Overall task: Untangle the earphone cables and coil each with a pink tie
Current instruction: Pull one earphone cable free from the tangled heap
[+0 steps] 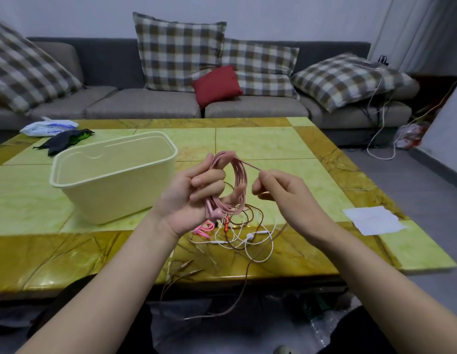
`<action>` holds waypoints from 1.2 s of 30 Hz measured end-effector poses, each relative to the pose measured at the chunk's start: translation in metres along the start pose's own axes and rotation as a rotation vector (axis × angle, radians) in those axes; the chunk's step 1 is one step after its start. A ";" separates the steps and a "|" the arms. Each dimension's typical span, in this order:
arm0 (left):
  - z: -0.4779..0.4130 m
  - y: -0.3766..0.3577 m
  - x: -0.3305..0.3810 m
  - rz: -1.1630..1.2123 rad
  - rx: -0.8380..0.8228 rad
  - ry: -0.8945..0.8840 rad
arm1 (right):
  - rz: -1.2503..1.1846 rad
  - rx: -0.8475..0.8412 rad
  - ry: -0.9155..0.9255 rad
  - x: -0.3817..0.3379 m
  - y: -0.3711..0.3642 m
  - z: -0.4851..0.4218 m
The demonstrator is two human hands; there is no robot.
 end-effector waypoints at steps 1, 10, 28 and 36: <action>-0.001 -0.002 0.001 0.016 -0.021 -0.002 | -0.001 0.013 -0.014 0.002 0.001 0.000; -0.015 -0.023 0.000 -0.155 0.219 -0.331 | 0.090 -0.166 -0.143 0.014 -0.018 0.010; -0.004 -0.009 0.006 -1.110 0.142 0.043 | 0.405 -0.049 0.052 -0.035 0.023 0.004; 0.001 -0.012 0.012 -0.337 -0.160 0.111 | 0.293 0.025 0.051 -0.029 0.018 -0.007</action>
Point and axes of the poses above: each hand's wrist, its own z-axis away from the middle knuckle, its own y-axis out of the back of the hand, x = y × z, the point moved 2 cm from there along -z, towards the middle knuckle, and after that the axes turned 8 degrees about -y, right-handed, at the moved point
